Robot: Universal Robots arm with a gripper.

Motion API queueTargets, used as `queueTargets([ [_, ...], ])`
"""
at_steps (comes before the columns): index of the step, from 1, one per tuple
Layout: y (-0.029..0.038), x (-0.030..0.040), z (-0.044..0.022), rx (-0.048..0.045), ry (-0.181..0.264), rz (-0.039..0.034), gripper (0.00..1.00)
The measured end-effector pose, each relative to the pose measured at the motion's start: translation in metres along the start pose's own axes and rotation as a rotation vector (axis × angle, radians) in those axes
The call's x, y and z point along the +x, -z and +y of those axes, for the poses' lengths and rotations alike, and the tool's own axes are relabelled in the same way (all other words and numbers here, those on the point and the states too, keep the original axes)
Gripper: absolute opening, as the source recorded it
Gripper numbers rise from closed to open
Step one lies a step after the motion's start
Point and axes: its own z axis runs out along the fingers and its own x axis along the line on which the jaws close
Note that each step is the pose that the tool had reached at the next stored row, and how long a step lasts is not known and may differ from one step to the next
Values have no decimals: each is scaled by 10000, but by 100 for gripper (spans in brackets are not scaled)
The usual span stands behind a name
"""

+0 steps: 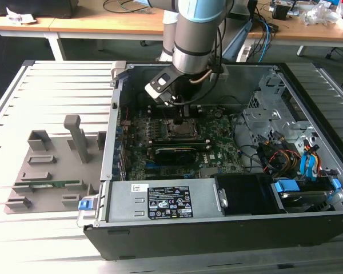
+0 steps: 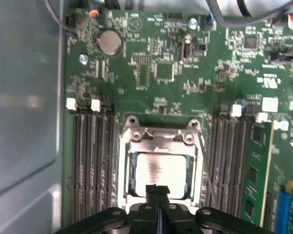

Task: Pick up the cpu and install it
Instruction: 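Close the cpu cover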

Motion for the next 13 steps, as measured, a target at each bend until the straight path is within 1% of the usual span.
queueTargets([
  [1,2,-1,25,3,7,139,11],
  [2,4,-3,49,10,12,222,11],
  [3,16,-10,102,31,15,292,11],
  [4,46,-12,118,35,17,295,11],
  [6,208,-26,110,35,17,298,11],
  [7,220,-69,107,35,16,294,11],
  [10,226,-172,115,46,14,294,11],
  [11,231,-191,138,63,15,296,11],
  [13,251,-202,182,86,12,297,11],
])
